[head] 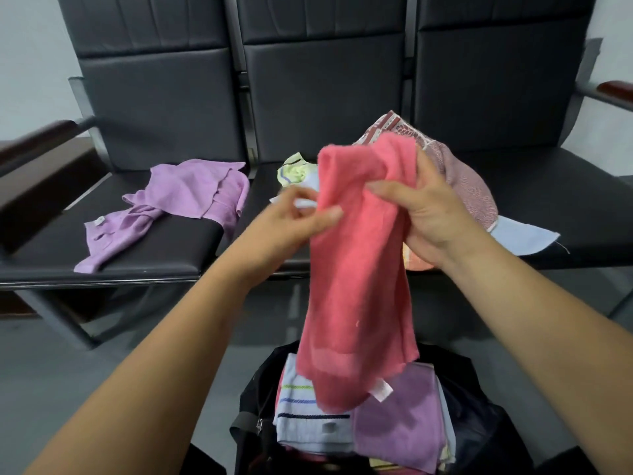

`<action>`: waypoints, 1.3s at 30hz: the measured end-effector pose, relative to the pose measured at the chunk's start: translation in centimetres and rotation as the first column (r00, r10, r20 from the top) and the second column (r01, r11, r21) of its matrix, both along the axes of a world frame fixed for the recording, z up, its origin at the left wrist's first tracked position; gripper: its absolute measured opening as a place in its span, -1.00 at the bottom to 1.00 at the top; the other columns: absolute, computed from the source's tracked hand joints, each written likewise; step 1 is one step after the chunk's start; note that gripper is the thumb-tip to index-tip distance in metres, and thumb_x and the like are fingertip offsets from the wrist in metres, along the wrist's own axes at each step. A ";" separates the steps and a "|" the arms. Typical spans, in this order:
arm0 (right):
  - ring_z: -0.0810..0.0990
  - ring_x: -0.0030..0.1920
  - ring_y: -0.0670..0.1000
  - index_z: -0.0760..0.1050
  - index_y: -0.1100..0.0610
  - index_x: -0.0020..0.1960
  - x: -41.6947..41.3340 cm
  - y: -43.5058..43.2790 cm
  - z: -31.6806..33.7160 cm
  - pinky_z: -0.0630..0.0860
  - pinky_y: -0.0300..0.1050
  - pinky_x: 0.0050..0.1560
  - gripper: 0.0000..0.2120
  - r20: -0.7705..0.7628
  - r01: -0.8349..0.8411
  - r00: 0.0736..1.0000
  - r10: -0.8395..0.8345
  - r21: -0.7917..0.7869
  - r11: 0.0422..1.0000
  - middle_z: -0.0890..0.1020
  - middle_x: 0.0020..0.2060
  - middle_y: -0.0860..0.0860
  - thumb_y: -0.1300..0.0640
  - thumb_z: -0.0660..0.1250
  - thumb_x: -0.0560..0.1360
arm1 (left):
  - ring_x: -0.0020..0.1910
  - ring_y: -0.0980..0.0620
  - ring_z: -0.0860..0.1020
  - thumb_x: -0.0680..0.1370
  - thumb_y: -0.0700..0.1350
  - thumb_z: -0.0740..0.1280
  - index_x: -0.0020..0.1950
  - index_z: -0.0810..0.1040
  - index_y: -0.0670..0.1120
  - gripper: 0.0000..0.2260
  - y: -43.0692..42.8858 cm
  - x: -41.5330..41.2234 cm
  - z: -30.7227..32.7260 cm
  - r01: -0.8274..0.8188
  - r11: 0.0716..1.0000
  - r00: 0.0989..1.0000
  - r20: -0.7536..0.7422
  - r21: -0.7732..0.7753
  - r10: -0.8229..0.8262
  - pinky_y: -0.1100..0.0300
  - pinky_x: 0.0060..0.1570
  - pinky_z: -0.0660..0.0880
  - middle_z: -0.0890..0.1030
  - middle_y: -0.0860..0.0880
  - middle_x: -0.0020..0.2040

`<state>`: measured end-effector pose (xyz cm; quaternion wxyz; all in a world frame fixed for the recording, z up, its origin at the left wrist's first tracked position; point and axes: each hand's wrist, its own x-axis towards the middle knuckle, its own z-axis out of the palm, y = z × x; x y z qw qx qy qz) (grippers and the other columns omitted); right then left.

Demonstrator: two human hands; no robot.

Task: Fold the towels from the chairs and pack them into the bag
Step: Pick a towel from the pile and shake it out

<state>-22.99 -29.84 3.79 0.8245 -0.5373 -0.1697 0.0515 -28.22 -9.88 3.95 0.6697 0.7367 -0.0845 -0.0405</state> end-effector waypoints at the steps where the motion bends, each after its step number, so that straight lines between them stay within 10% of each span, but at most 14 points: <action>1: 0.69 0.05 0.03 0.45 0.12 0.38 0.2 -0.3 0.3 0.63 -0.09 0.05 -0.39 -0.045 0.002 0.999 0.000 0.056 0.998 0.67 0.07 0.08 0.36 0.47 0.37 | 0.01 0.06 0.69 0.46 -0.07 0.47 0.26 0.51 -0.19 -0.58 0.2 -0.2 -0.4 0.124 0.988 0.988 -0.103 0.088 -0.115 0.19 0.03 0.61 0.73 0.01 0.01; 4: 0.70 0.08 0.06 0.48 0.14 0.40 1.0 -1.0 0.3 0.65 -0.07 0.03 -0.44 -0.176 0.057 0.983 -0.047 0.053 0.997 0.68 0.14 0.13 0.31 0.47 0.42 | 0.12 -0.10 0.67 0.51 -0.17 0.46 0.18 0.65 -0.26 -0.72 0.2 -0.4 -1.9 0.252 0.962 0.944 -0.243 0.101 -0.222 0.08 0.18 0.60 0.70 -0.18 0.13; 10: 0.70 -0.09 0.07 0.63 0.14 0.06 1.1 -2.2 -0.8 0.65 -0.08 -0.01 -0.75 -0.378 -0.233 0.907 0.185 -0.085 0.969 0.72 -0.10 0.10 0.02 0.41 0.45 | 0.23 -0.20 0.60 0.51 -0.16 0.38 0.39 0.49 -0.30 -0.53 -1.2 0.0 -1.7 -0.007 0.903 0.968 -0.229 -0.430 -0.101 -0.09 0.25 0.55 0.59 -0.29 0.29; 16: 0.58 0.25 0.22 0.49 0.12 0.44 1.1 -2.9 -2.4 0.51 0.19 0.35 -0.39 -0.374 -0.381 0.873 0.313 -0.123 0.916 0.57 0.34 0.19 0.05 0.52 0.42 | 0.25 -0.15 0.60 0.55 -0.09 0.37 0.34 0.53 -0.27 -0.59 -0.5 0.6 -0.7 -0.185 0.805 0.970 -0.236 -0.564 0.057 -0.06 0.24 0.57 0.58 -0.26 0.32; 22: 0.66 0.13 0.16 0.43 0.06 0.48 1.6 -3.2 -2.3 0.59 0.15 0.24 -0.36 -0.368 -0.347 0.879 0.304 -0.056 0.936 0.65 0.19 0.15 0.27 0.50 0.44 | -0.04 -0.01 0.68 0.49 -0.06 0.34 0.20 0.60 -0.16 -0.67 0.7 0.8 -0.1 -0.192 0.833 0.971 -0.225 -0.519 0.083 0.09 -0.07 0.65 0.71 -0.10 0.02; 28: 0.71 0.06 0.16 0.53 0.02 0.38 0.7 -2.2 -2.3 0.68 0.07 0.00 -0.39 -0.348 -0.223 0.921 0.176 -0.100 0.970 0.65 0.22 0.19 0.34 0.47 0.37 | 0.10 -0.07 0.67 0.54 -0.13 0.37 0.38 0.52 -0.20 -0.59 1.5 0.8 -0.5 -0.126 0.864 0.977 -0.211 -0.488 0.023 0.03 -0.03 0.64 0.68 -0.14 0.14; 39: 0.72 0.00 0.05 0.67 0.08 0.09 -0.2 -1.5 -2.3 0.68 -0.06 -0.04 -0.72 -0.063 0.223 0.964 -0.258 -0.335 0.916 0.68 0.07 0.05 0.31 0.54 0.42 | 0.07 -0.17 0.69 0.52 -0.15 0.49 0.06 0.68 -0.14 -0.86 3.4 1.9 -2.2 -0.226 0.962 0.969 -0.064 0.156 0.238 -0.13 0.14 0.62 0.74 -0.14 0.00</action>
